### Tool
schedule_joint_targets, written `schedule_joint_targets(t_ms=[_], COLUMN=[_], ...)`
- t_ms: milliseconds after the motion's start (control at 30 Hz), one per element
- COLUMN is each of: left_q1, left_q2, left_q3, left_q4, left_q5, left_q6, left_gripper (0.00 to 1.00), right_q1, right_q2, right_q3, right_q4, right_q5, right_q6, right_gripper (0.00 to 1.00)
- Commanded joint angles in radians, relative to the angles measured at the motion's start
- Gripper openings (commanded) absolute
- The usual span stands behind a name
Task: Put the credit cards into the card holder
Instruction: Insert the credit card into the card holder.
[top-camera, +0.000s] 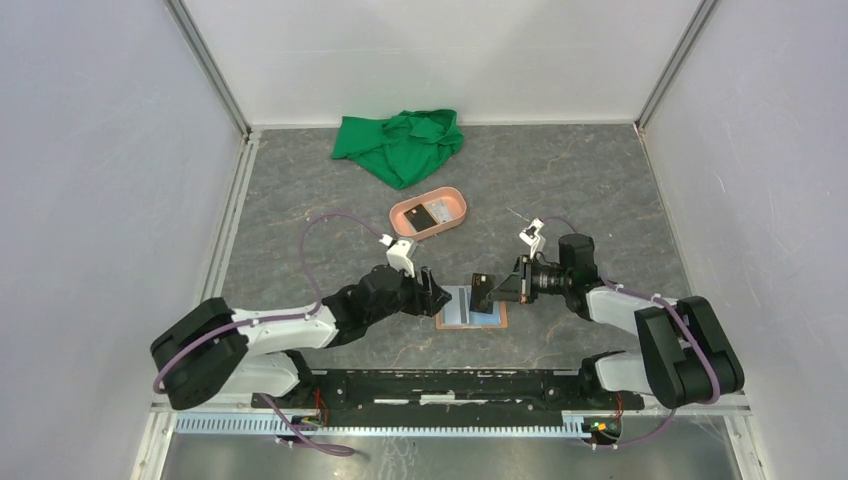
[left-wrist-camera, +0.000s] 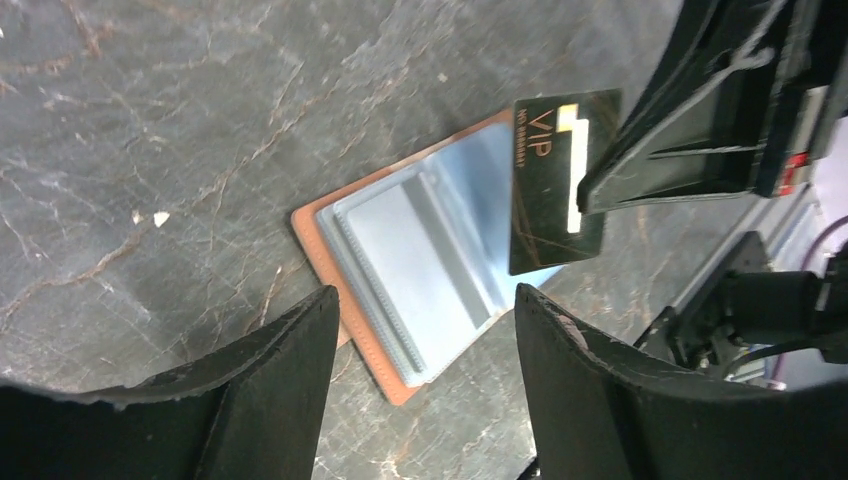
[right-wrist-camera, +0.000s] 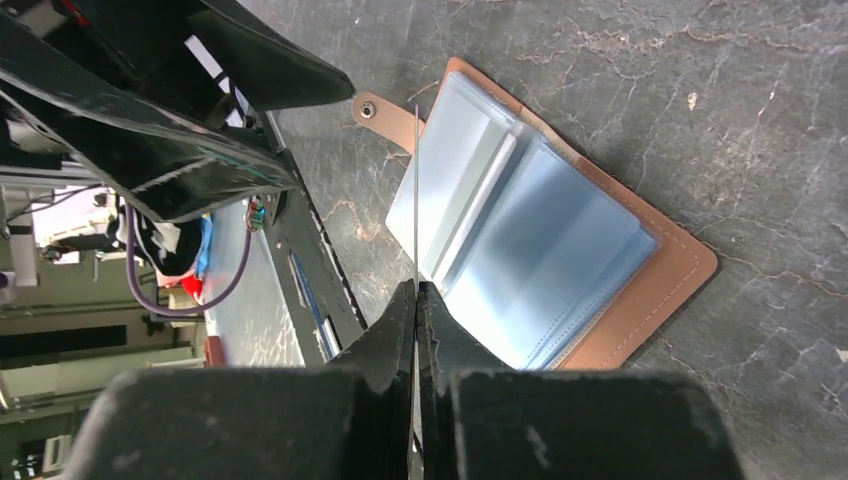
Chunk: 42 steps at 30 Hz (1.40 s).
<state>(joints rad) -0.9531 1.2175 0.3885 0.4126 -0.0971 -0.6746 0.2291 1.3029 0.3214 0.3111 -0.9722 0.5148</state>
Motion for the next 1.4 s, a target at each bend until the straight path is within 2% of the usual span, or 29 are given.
schedule_joint_targets(t_ms=[0, 233, 900, 1067, 1367], left_q1=[0.005, 0.006, 0.006, 0.005, 0.006], left_q2=[0.064, 0.102, 0.208, 0.223, 0.247], left_q3=[0.059, 0.051, 0.113, 0.116, 0.121], left_q4=[0.004, -0.003, -0.059, -0.083, -0.110], left_q5=[0.018, 0.006, 0.022, 0.019, 0.027], left_q6=[-0.031, -0.062, -0.065, -0.089, -0.121], left_gripper=[0.70, 0.65, 0.68, 0.65, 0.52], right_q1=[0.001, 0.002, 0.007, 0.006, 0.007], right_q2=[0.031, 0.099, 0.176, 0.194, 0.217], right_q3=[-0.011, 0.010, 0.021, 0.022, 0.027], right_q4=[0.090, 0.067, 0.052, 0.051, 0.052], right_q5=[-0.025, -0.042, -0.014, -0.014, -0.006], right_q6=[0.061, 0.059, 0.046, 0.051, 0.057], right_gripper=[0.00, 0.00, 0.00, 0.00, 0.00])
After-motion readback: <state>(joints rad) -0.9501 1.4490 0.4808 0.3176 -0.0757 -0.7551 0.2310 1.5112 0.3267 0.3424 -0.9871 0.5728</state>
